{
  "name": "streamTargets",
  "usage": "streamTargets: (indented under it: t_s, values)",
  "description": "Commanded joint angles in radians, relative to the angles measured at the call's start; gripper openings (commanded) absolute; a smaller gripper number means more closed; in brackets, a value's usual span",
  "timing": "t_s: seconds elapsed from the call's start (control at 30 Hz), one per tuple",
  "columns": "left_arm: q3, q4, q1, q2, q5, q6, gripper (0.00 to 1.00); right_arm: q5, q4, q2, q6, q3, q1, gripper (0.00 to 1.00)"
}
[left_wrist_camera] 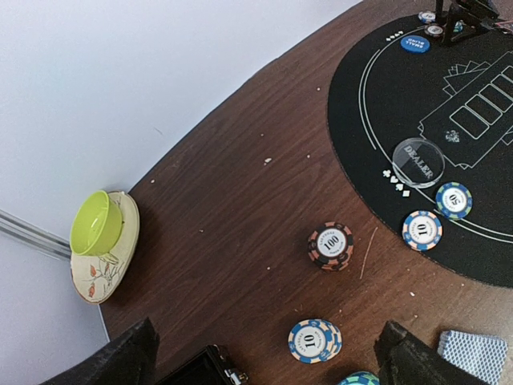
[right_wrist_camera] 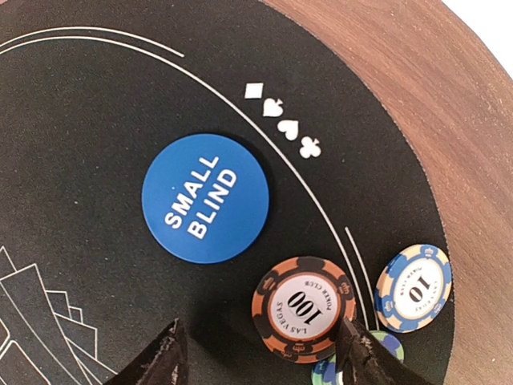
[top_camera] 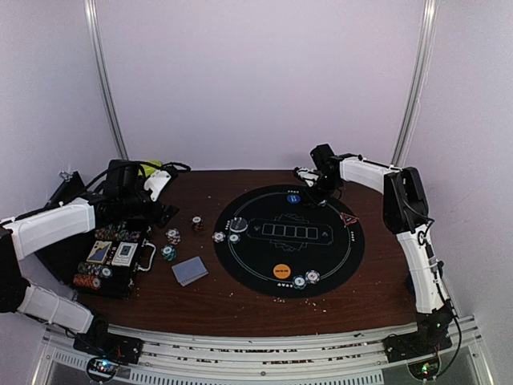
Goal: Distribute texas hold em gaming equipment
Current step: Place the poker chips pile in the small blind area.
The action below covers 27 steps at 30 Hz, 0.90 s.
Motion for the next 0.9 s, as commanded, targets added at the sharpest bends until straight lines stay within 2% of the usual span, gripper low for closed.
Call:
streamTargets:
  t_s: [0.0,0.33,0.87]
  values:
    - [-0.001,0.044,0.007,0.009,0.006,0.003,0.98,0.01,-0.011,-0.045,0.018,-0.006,-0.001,0.65]
    - [0.0,0.043,0.007,0.012,0.007,0.003,0.98,0.047,0.014,-0.045,0.034,-0.012,-0.009,0.69]
    - [0.0,0.043,0.007,0.014,0.007,0.004,0.98,-0.02,-0.014,-0.006,0.023,0.008,-0.009,0.7]
